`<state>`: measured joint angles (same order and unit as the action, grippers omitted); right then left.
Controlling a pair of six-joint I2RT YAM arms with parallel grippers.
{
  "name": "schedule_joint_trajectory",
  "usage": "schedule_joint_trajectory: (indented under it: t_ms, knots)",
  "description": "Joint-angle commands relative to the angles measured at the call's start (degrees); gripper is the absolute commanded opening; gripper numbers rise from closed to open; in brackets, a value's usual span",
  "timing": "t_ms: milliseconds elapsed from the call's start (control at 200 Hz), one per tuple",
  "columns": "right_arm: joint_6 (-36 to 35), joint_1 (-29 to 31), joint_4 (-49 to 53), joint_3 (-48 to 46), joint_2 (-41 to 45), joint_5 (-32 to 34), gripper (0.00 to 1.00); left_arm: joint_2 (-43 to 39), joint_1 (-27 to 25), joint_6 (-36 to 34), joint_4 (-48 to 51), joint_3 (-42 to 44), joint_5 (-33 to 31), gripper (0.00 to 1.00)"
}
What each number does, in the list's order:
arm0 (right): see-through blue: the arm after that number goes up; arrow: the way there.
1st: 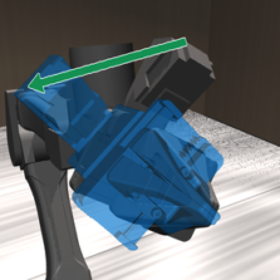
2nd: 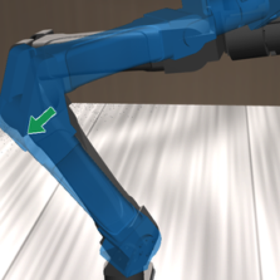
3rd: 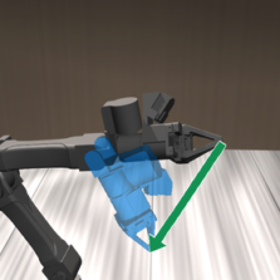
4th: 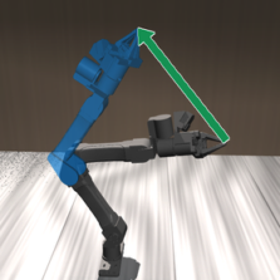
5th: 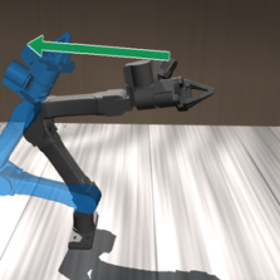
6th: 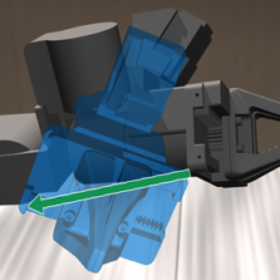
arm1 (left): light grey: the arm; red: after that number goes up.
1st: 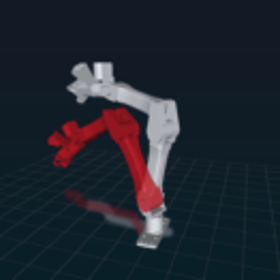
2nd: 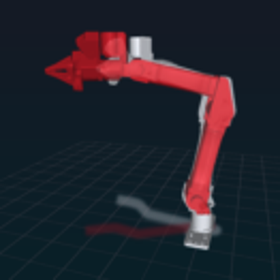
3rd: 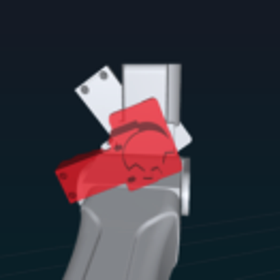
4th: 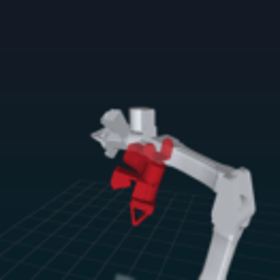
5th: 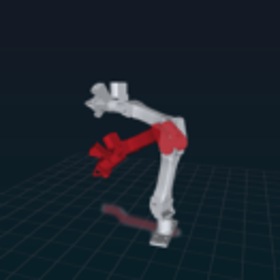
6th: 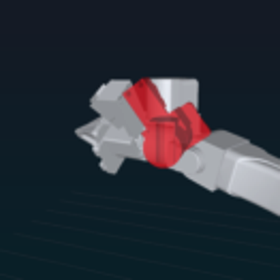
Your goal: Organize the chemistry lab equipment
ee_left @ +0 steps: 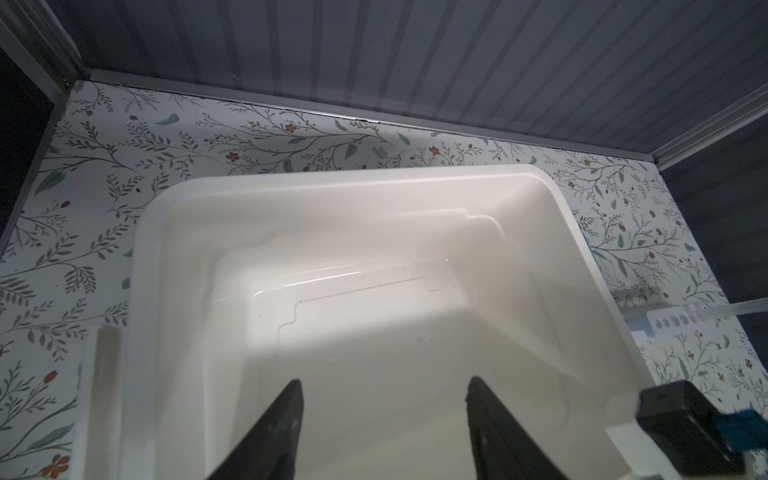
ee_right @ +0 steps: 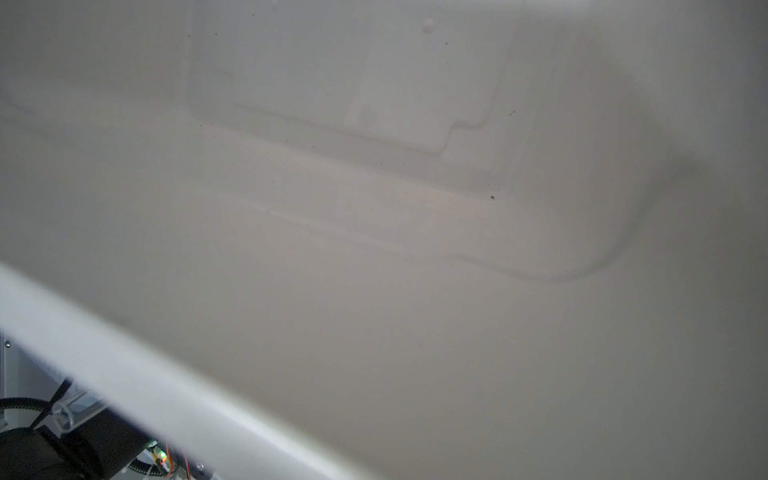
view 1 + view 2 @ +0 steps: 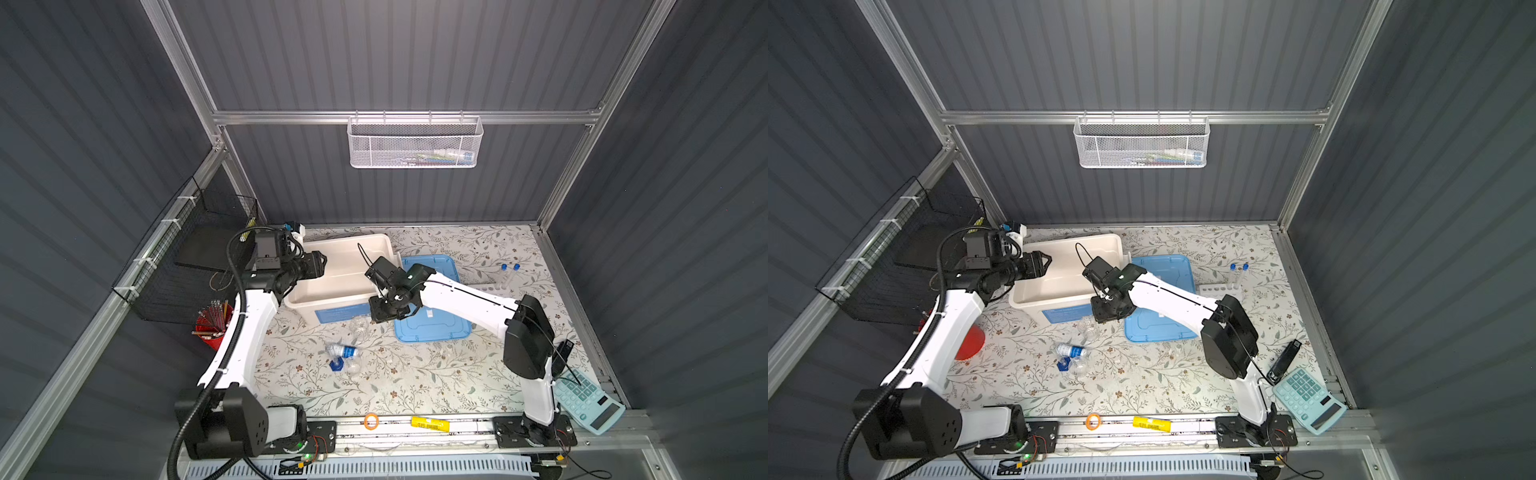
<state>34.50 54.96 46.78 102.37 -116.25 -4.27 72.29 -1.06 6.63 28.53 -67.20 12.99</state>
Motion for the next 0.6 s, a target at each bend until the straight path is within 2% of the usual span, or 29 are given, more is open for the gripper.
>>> schedule_joint_trajectory:
  t_ms: [0,290,595]
  knots:
    - [3.2,1.1,-0.3,1.7,-2.0,4.2,0.38,-4.8,-0.4,-0.5,2.6,2.6,-1.0,0.63]
    - [7.5,3.9,-0.5,6.2,-7.0,9.0,0.36,-14.7,-1.5,0.7,6.7,6.6,0.8,0.63]
    - [9.4,5.6,1.8,9.0,-9.9,13.3,0.34,-20.4,-2.6,0.5,8.2,10.4,-0.2,0.62]
